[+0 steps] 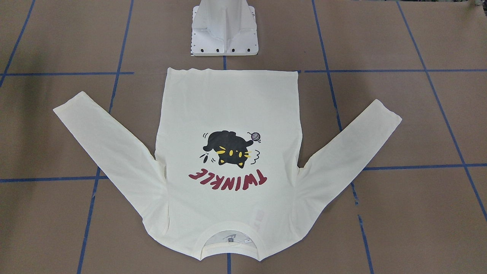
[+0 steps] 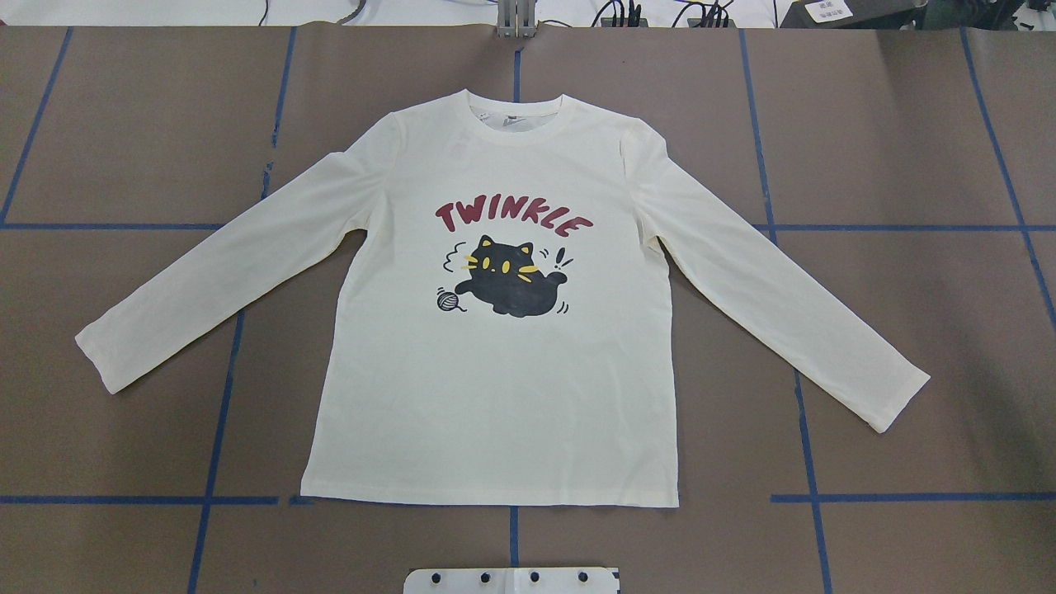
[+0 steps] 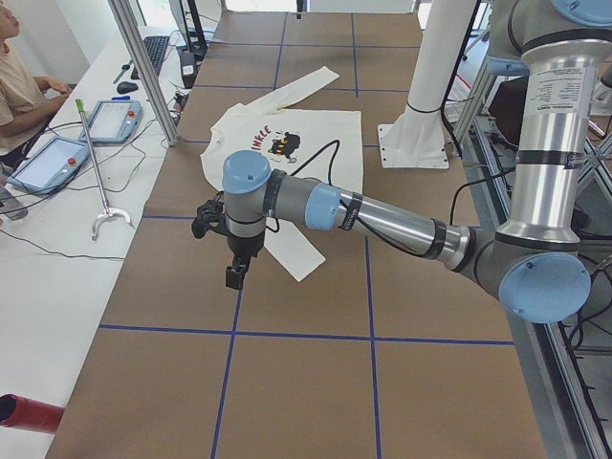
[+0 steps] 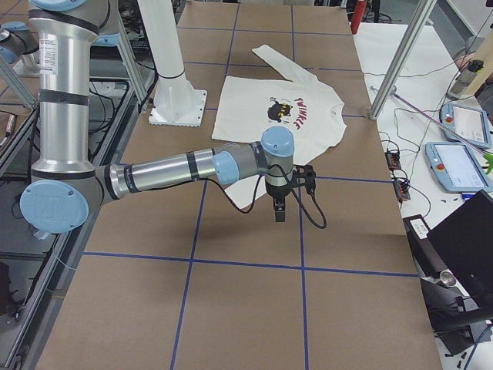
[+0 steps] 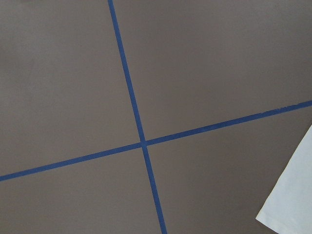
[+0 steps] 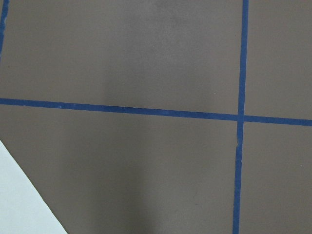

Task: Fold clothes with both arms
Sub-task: 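Move the right gripper to the cuff of the sleeve nearest it and grasp it, then lift the grasped sleeve with the right gripper and lay it across the shirt front, then grasp the other sleeve cuff with the left gripper while the right gripper holds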

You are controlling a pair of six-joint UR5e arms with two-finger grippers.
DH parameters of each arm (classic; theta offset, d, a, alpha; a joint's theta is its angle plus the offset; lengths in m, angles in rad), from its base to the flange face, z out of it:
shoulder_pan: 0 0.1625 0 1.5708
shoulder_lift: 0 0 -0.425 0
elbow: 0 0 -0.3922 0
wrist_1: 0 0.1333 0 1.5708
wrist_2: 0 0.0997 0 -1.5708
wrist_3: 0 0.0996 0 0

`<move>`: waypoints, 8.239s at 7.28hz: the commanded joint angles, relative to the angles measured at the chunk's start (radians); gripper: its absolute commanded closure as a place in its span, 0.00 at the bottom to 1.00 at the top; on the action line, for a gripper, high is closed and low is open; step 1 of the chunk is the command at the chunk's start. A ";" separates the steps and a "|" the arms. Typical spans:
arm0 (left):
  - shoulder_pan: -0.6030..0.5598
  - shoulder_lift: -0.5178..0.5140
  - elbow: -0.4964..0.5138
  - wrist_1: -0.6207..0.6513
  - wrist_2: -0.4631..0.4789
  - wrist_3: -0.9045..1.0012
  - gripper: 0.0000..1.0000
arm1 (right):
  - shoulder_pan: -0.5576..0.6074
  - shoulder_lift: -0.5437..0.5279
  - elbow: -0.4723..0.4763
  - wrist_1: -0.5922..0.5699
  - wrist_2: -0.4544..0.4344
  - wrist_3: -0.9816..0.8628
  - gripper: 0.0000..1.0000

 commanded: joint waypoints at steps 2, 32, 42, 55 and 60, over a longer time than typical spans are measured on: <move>0.041 0.017 -0.014 0.000 -0.001 -0.002 0.00 | -0.056 0.002 -0.015 0.097 0.006 0.003 0.00; 0.059 0.049 -0.012 -0.207 -0.260 -0.149 0.00 | -0.587 0.670 -0.097 0.192 -0.067 1.235 1.00; 0.496 0.039 0.049 -0.554 -0.002 -0.869 0.00 | -0.847 1.065 -0.422 0.294 -0.509 1.423 0.00; 0.618 0.071 0.235 -0.549 0.005 -0.798 1.00 | -0.743 0.766 -0.206 0.306 -0.413 1.409 0.00; 0.618 -0.004 -0.037 -0.537 -0.185 -0.969 1.00 | -0.738 0.753 -0.189 0.306 -0.393 1.402 0.00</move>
